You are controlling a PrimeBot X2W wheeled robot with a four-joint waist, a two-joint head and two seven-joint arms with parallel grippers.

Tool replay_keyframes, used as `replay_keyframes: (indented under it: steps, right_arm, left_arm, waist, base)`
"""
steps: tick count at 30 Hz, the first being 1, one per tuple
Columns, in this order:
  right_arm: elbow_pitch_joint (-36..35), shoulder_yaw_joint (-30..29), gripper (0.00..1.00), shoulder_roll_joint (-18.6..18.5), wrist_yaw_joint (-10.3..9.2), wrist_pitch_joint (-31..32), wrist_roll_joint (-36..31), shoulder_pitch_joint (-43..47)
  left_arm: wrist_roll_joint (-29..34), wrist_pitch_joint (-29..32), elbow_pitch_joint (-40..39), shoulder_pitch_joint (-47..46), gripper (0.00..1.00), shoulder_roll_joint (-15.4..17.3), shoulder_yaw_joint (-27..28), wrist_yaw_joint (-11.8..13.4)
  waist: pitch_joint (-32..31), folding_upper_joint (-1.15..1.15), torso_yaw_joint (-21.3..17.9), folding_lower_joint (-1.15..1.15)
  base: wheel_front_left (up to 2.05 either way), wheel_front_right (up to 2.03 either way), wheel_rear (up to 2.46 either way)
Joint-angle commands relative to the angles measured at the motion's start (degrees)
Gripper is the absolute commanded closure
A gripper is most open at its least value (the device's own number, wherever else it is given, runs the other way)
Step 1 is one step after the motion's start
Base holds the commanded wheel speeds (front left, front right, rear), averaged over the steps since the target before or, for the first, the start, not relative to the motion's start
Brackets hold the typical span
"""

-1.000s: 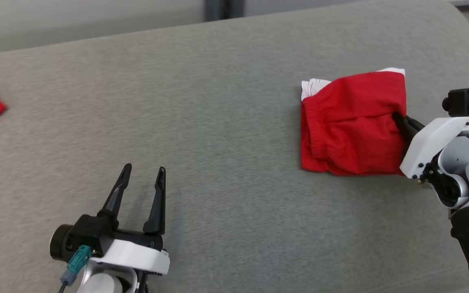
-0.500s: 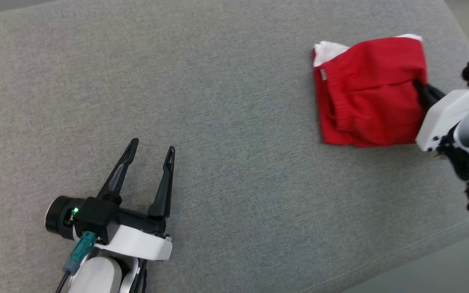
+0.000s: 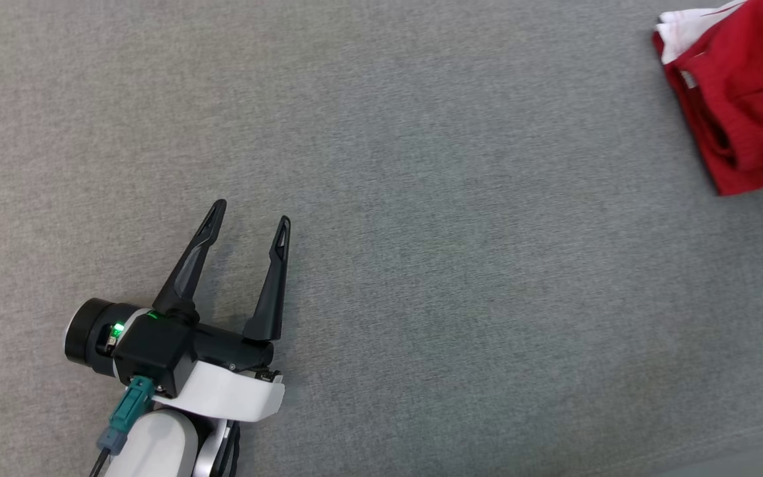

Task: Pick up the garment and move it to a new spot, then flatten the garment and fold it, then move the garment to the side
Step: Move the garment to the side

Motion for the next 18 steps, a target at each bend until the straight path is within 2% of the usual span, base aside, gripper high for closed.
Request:
replay_keyframes:
  steps: [1, 13, 14, 15, 17, 18]
  right_arm:
    - [0.7, -0.6, 1.00, -0.8, -0.01, -0.3, -0.4, -1.0]
    - [9.3, -7.7, 1.00, -4.1, -0.01, -3.9, -8.3, -5.9]
    - [9.9, -8.2, 0.86, -4.1, -0.01, -4.4, -9.2, -6.1]
    - [10.5, -8.6, 0.60, -3.9, -0.01, -4.8, -10.0, -6.1]
    - [11.1, -9.8, 0.00, -3.4, -0.01, -6.3, -11.1, -6.6]
    - [11.5, -10.2, 0.00, -3.2, -0.01, -6.8, -11.8, -6.7]
  left_arm:
    - [0.5, -0.1, -0.4, -0.4, 0.00, 0.1, 0.0, 0.4]
    - [0.2, -0.6, -1.2, -0.8, 0.00, 0.3, -0.7, 0.7]
    - [0.2, -0.6, -1.2, -0.9, 0.00, 0.3, -0.8, 0.8]
    - [0.2, -0.6, -1.2, -0.9, 0.00, 0.3, -0.8, 0.8]
    - [0.1, -0.6, -1.2, -1.1, 0.00, 0.4, -0.8, 0.8]
    - [0.1, -0.6, -1.1, -1.2, 0.00, 0.4, -0.9, 0.9]
  waist:
    - [1.1, 0.00, 1.2, 0.00]
    - [2.8, 0.00, 3.6, 0.00]
    - [3.0, 0.00, 3.6, 0.00]
    - [3.0, 0.00, 3.6, 0.00]
    - [3.1, 0.00, 3.7, 0.00]
    - [3.2, 0.00, 3.7, 0.00]
  base:
    - [0.00, 0.00, 0.00]
    - [0.00, 0.00, 0.00]
    - [0.00, 0.00, 0.00]
    - [0.00, 0.00, 0.00]
    - [0.00, 0.00, 0.00]
    - [0.00, 0.00, 0.00]
